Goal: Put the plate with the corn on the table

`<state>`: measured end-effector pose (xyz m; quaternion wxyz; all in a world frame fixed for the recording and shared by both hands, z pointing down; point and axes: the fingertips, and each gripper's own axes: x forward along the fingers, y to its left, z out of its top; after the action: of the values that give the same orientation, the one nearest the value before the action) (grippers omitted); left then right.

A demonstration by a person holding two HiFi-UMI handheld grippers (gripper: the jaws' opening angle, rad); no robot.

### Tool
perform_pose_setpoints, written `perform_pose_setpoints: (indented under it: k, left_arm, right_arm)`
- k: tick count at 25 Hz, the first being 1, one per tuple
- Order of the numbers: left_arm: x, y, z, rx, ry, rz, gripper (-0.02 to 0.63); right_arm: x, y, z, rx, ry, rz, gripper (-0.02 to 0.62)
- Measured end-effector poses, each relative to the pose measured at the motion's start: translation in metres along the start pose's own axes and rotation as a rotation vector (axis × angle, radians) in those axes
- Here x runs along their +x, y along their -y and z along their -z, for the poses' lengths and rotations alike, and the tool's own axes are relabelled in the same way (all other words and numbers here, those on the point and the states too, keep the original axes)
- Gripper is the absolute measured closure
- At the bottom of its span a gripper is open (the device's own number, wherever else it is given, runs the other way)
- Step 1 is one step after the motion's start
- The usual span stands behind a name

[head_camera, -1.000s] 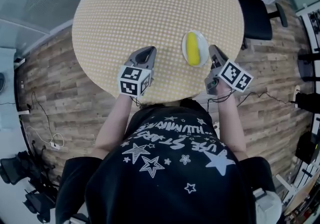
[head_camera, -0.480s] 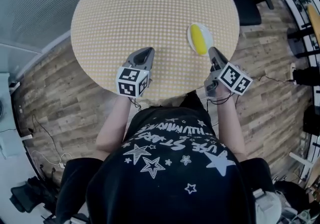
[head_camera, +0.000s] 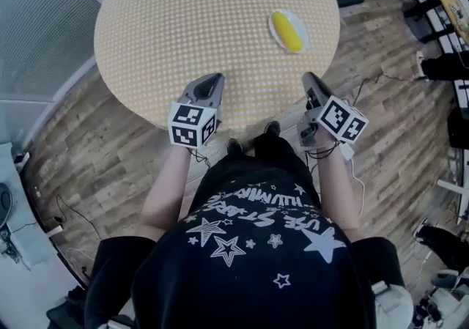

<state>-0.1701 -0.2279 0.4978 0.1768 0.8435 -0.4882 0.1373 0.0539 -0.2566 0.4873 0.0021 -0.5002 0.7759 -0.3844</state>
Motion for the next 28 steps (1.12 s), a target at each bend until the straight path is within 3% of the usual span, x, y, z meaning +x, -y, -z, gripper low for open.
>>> perform_pose_setpoints:
  k: [8, 17, 28]
  left_arm:
    - [-0.002, 0.026, 0.003, 0.026, 0.013, 0.027, 0.597]
    - [-0.019, 0.075, -0.001, 0.073, 0.027, 0.027, 0.597]
    - [-0.066, 0.14, 0.005, 0.087, 0.071, 0.017, 0.597]
  right_arm:
    - [-0.034, 0.015, 0.012, -0.001, 0.01, 0.024, 0.546]
    - [-0.077, 0.008, 0.026, -0.013, 0.024, -0.037, 0.546]
    - [-0.147, -0.01, 0.047, -0.109, 0.027, -0.098, 0.546]
